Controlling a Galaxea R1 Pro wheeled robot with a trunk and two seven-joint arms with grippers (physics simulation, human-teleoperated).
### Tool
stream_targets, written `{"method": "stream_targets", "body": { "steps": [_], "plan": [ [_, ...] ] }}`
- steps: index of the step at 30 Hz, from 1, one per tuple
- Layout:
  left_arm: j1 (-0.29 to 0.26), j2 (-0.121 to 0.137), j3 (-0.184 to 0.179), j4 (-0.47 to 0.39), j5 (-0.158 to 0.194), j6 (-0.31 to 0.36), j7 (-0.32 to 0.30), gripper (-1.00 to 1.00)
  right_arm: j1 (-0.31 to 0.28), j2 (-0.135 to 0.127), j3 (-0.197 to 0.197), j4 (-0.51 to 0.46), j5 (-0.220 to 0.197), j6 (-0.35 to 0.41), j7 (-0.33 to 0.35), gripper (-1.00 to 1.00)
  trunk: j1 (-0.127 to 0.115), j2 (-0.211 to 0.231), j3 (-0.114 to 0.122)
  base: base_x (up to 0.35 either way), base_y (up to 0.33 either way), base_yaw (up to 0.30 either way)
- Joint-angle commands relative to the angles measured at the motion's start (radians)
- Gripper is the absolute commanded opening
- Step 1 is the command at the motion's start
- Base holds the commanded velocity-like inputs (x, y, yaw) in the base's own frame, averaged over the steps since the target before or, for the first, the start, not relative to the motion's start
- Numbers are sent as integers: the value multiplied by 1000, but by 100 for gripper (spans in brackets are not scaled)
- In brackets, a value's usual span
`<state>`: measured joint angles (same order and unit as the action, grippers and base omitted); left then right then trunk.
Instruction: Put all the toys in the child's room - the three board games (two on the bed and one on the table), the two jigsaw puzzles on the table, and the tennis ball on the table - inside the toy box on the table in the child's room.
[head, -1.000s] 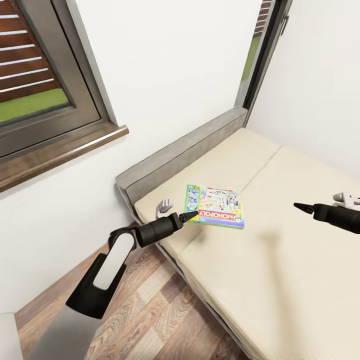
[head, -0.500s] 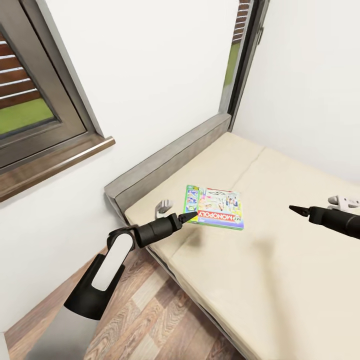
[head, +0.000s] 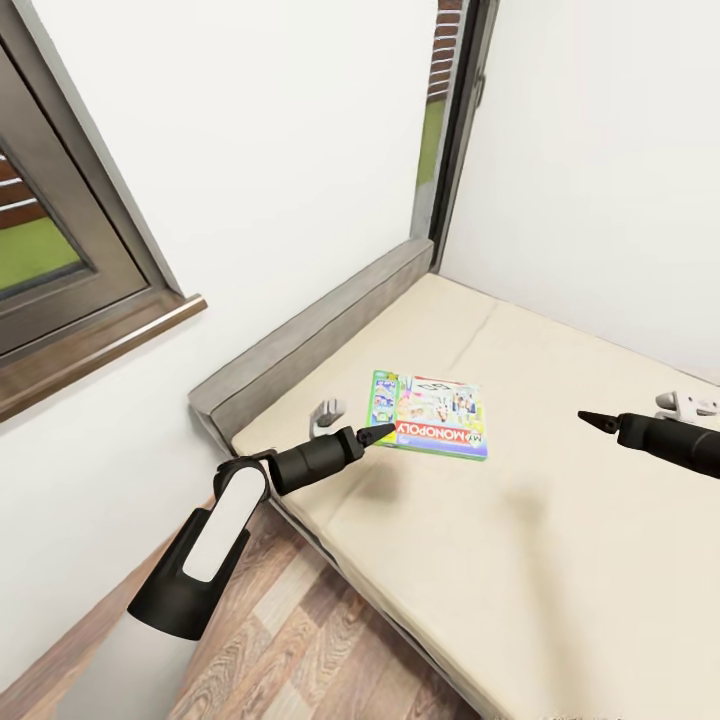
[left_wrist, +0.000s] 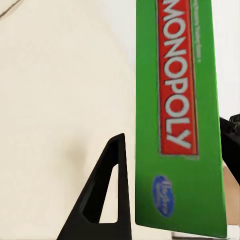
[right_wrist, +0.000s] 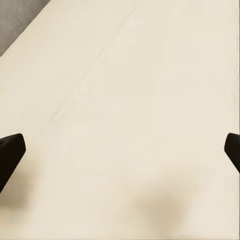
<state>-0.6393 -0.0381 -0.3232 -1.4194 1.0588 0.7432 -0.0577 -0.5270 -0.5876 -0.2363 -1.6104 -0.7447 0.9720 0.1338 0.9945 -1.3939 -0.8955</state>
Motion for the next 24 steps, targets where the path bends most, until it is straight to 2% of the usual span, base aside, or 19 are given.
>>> {"method": "stream_targets", "body": {
  "steps": [1, 24],
  "plan": [
    [0, 0, 1, 0, -3, 4, -4, -100, -1, 0, -1, 0, 10, 5, 10, 100, -4, 7, 4, 0, 0, -149],
    [-1, -1, 1, -1, -1, 35, -4, -100, -1, -1, -2, -1, 9, 5, 12, 100, -92, 168, 110, 0, 0, -147]
  ]
}}
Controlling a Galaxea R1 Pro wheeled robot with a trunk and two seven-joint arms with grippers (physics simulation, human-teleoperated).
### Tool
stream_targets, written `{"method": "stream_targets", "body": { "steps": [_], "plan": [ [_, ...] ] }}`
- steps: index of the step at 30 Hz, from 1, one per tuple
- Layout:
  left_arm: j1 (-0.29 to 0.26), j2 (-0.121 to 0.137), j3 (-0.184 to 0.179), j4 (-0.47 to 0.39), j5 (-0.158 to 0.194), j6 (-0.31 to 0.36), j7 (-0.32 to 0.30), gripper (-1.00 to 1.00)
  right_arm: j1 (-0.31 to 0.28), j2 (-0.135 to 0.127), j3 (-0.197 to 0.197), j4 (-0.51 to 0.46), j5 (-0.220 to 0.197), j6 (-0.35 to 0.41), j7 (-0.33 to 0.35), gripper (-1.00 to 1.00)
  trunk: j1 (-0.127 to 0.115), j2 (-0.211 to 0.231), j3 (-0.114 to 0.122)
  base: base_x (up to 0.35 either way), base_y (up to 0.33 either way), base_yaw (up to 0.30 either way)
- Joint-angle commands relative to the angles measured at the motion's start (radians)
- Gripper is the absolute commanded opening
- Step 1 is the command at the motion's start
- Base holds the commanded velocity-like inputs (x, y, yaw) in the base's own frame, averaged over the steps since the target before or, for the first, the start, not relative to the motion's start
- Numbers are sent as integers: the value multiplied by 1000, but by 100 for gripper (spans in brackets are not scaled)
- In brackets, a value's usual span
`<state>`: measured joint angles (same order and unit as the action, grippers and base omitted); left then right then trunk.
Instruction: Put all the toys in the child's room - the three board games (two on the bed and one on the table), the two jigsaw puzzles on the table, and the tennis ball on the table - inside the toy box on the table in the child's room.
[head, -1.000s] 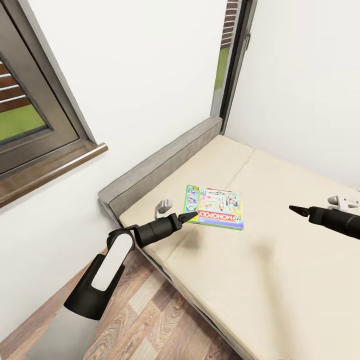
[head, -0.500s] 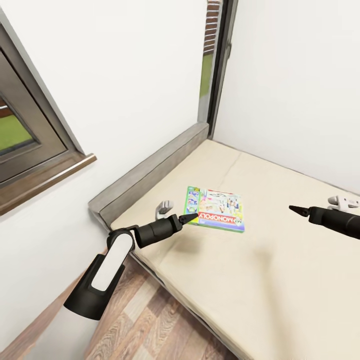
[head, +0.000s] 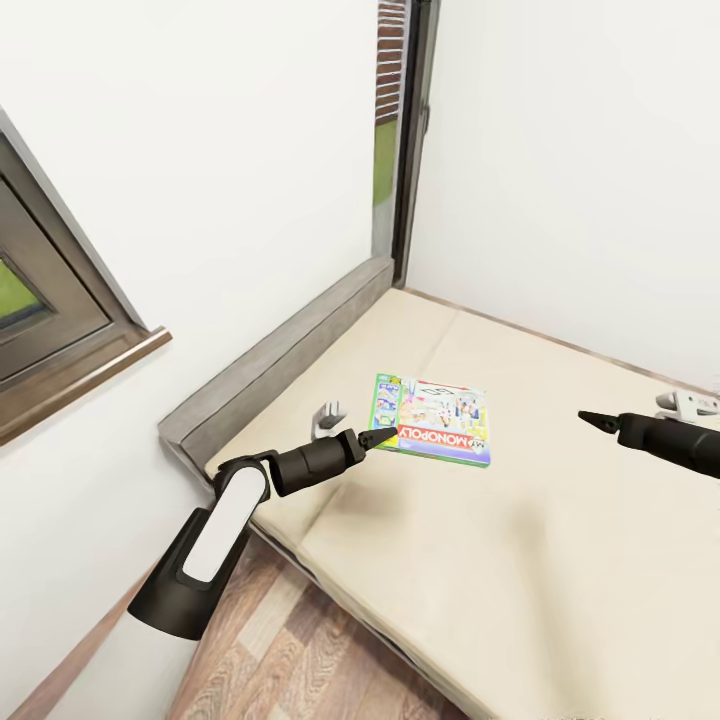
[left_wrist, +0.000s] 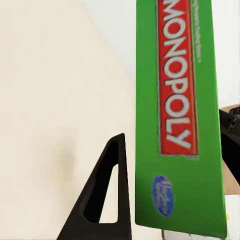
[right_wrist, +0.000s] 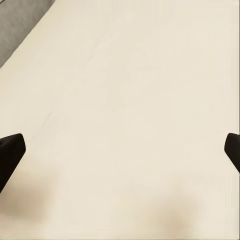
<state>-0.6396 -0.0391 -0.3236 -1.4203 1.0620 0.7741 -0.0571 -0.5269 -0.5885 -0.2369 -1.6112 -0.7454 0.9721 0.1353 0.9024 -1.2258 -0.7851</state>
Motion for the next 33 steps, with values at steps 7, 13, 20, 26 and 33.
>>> {"method": "stream_targets", "body": {
  "steps": [7, 13, 20, 26, 33],
  "plan": [
    [-1, -1, 1, 0, -9, 4, -4, -100, 0, -2, -2, 0, 10, 5, 10, 100, -27, 49, 32, 0, 0, -136],
    [-1, 0, 2, 1, -11, 4, -4, -100, 0, -1, -12, -1, 10, 5, 10, 100, -50, 91, 60, 0, 0, -134],
    [0, 1, 3, 1, -11, 4, -4, -100, 1, -1, -26, -1, 9, 5, 10, 100, -77, 140, 92, 0, 0, -133],
    [0, 1, 3, 1, -11, 4, -4, -100, 1, -1, -28, -1, 9, 5, 10, 100, -100, 182, 120, 0, 0, -132],
    [0, 1, 3, 1, -11, 4, -3, -100, 2, -1, -28, -1, 9, 5, 11, 100, -127, 231, 152, 0, 0, -132]
  ]
}}
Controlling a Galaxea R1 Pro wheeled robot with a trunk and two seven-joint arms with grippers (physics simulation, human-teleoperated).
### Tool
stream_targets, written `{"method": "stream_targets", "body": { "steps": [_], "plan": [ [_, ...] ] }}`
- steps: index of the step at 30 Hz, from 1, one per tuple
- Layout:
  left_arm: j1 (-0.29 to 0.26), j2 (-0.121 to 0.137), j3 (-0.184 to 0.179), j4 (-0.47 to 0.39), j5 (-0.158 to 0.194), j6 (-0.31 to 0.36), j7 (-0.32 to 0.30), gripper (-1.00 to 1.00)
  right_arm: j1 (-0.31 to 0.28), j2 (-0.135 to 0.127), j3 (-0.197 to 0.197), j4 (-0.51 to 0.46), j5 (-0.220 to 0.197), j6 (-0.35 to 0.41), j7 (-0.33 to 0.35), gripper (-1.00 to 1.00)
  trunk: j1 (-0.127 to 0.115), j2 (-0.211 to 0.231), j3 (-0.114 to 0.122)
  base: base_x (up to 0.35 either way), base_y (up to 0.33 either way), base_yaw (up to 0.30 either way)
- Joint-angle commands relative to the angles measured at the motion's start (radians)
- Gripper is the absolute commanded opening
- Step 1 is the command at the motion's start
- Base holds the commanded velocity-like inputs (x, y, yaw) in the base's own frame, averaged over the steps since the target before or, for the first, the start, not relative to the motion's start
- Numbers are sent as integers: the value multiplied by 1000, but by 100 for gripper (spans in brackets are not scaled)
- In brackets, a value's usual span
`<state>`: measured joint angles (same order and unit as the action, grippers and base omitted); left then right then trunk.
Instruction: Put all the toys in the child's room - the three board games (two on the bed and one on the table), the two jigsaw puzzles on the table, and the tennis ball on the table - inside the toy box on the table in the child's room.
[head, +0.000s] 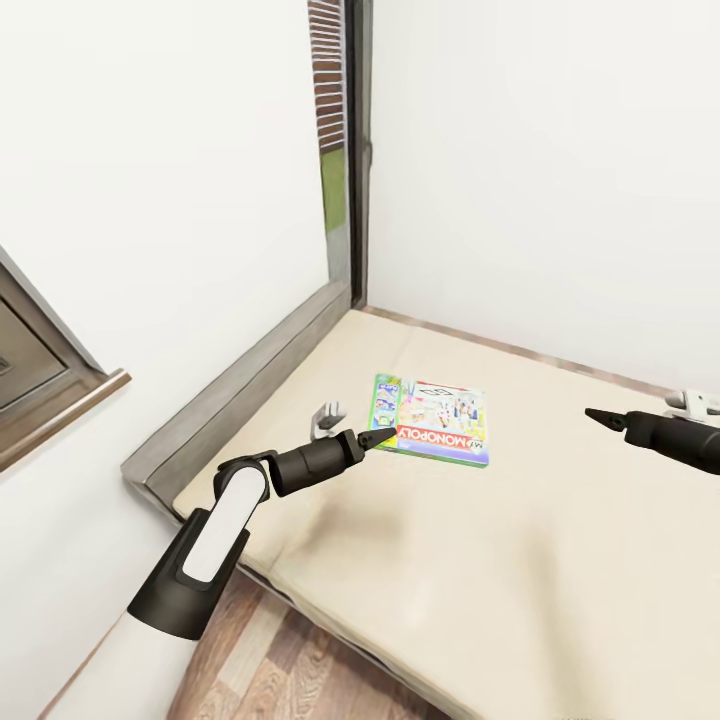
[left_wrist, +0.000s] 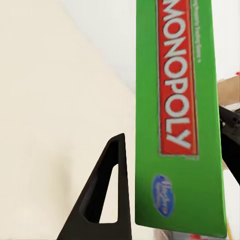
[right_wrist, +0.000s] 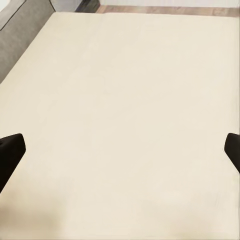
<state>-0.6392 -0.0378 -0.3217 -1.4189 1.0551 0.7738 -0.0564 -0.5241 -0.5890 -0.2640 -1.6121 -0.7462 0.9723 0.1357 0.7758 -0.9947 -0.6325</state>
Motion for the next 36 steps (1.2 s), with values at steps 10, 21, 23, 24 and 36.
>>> {"method": "stream_targets", "body": {
  "steps": [10, 21, 23, 24, 36],
  "plan": [
    [0, 1, 16, 0, -5, 4, -4, -100, -1, 0, -1, 0, 10, 5, 10, 100, -38, 70, 46, 0, 0, -132],
    [5, 1, 37, 0, -5, 5, -5, -100, 4, 1, 5, 0, 10, 6, 11, 100, -81, 147, 96, 0, 0, -132],
    [5, 1, 38, 0, -6, 5, -5, -100, 5, 2, 6, 0, 10, 9, 11, 100, -88, 161, 106, 0, 0, -131],
    [5, 1, 38, 0, -7, 5, -5, -100, 5, 2, 6, 0, 10, 13, 12, 100, -92, 168, 110, 0, 0, -131],
    [6, 0, 43, 0, -4, 5, -5, -100, 7, 3, 1, 0, 10, 64, 12, 100, -138, 252, 166, 0, 0, -131]
  ]
}}
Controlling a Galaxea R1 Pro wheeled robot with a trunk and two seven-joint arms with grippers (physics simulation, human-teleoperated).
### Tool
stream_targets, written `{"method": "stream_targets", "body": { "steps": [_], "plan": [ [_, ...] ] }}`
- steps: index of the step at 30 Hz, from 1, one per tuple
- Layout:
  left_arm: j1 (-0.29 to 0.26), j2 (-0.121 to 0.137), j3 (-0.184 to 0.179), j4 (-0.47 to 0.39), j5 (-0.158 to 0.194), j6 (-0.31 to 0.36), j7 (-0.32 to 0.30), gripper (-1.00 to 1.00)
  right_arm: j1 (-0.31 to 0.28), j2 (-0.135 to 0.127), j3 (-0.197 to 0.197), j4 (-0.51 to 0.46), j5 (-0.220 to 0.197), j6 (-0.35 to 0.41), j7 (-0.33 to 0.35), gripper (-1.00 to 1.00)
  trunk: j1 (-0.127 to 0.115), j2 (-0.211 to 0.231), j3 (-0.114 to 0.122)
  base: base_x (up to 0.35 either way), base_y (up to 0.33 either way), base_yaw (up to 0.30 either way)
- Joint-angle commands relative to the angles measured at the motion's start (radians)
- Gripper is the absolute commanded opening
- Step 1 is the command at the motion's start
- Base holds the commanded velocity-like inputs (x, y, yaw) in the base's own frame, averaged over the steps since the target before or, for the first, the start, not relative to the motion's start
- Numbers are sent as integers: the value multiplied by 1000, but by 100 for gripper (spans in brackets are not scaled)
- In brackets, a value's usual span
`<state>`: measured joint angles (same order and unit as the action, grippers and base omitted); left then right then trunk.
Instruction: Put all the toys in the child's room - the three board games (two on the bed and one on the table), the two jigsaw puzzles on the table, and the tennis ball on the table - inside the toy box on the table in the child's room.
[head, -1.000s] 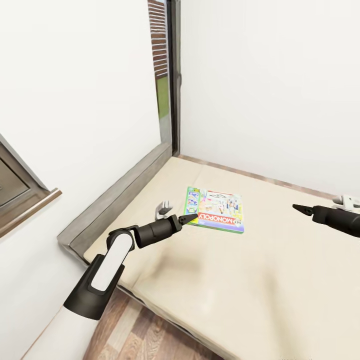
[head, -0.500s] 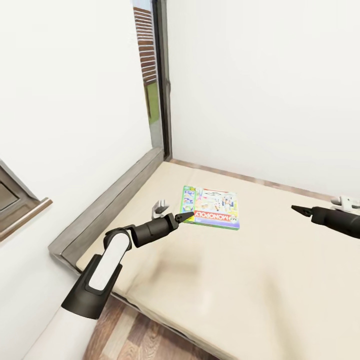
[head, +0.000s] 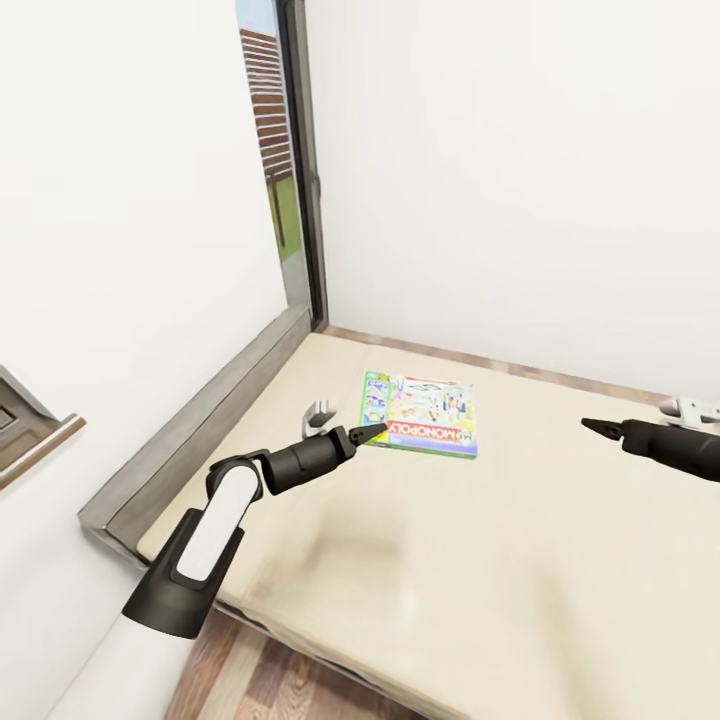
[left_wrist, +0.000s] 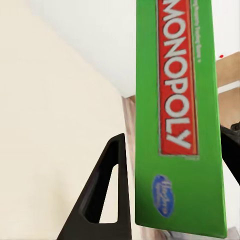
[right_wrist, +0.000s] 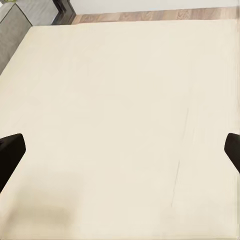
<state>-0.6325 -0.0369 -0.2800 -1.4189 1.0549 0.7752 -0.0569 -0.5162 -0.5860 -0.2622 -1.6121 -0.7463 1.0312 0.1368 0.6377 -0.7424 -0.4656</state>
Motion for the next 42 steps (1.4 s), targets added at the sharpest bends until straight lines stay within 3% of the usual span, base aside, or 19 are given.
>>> {"method": "stream_targets", "body": {
  "steps": [1, 14, 42],
  "plan": [
    [-1, 0, 4, 0, -3, 4, -4, -100, -1, 0, -1, 0, 10, 6, 10, 100, -4, 6, 4, 0, 0, -130],
    [6, 0, 41, 0, 2, 6, -4, -100, -1, 0, -2, 0, 10, 11, 10, 100, -54, 97, 64, 0, 0, -130],
    [11, -1, 65, 0, 1, 6, -5, -100, -1, 0, -3, 0, 10, 10, 10, 100, -161, 293, 194, 0, 0, -130]
  ]
}}
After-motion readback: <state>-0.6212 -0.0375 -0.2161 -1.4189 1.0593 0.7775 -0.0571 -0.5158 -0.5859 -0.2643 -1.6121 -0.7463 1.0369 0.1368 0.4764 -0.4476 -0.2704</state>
